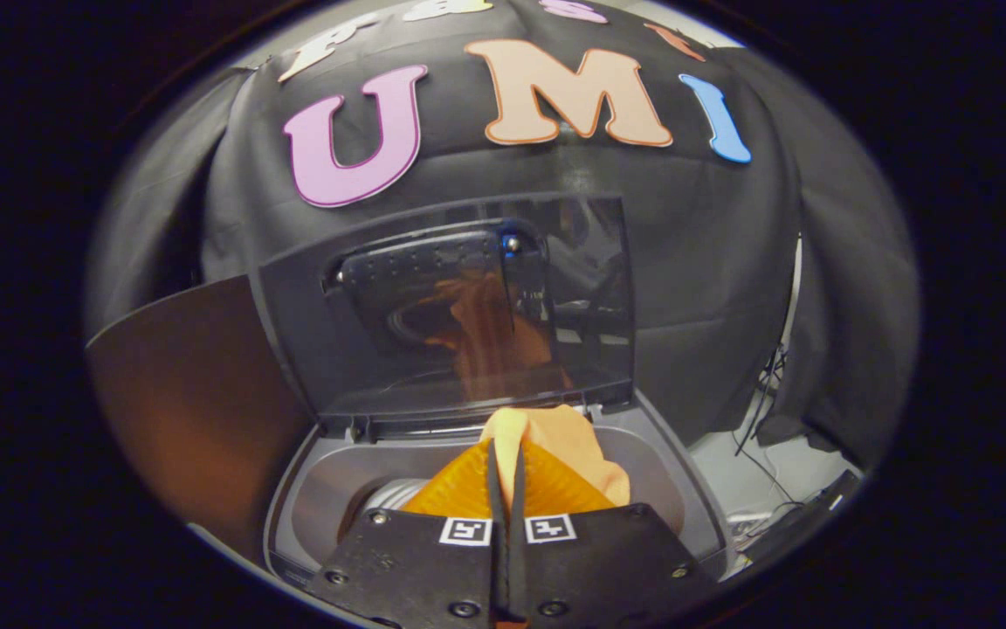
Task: Put the clothes into the washing machine and then close the washing machine lid.
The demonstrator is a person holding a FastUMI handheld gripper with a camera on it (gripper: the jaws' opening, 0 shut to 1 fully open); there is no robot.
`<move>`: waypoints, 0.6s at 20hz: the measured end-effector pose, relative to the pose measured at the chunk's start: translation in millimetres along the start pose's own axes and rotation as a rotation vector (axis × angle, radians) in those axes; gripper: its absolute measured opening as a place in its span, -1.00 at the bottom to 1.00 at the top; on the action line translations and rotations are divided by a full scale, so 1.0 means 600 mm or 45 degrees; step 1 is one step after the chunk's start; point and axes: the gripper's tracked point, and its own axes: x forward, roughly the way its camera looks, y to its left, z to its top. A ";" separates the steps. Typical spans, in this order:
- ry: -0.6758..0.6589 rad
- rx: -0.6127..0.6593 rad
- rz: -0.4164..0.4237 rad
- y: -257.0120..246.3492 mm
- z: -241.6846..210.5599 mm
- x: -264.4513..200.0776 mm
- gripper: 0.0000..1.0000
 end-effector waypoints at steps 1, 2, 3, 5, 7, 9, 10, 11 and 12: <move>0.008 -0.003 0.004 0.004 -0.011 0.006 -1.00; 0.010 -0.001 0.018 0.012 -0.018 0.009 -1.00; 0.013 -0.002 0.020 0.016 -0.026 0.013 -1.00; 0.031 -0.006 0.022 0.020 -0.045 0.020 -1.00; 0.033 -0.026 0.006 0.019 -0.043 0.021 -1.00; 0.000 -0.042 0.010 0.020 -0.045 0.020 -1.00; -0.024 -0.058 0.001 0.021 -0.039 0.021 -1.00; -0.008 -0.077 -0.009 0.024 -0.045 0.025 -1.00; 0.017 -0.128 -0.010 0.029 -0.051 0.027 -1.00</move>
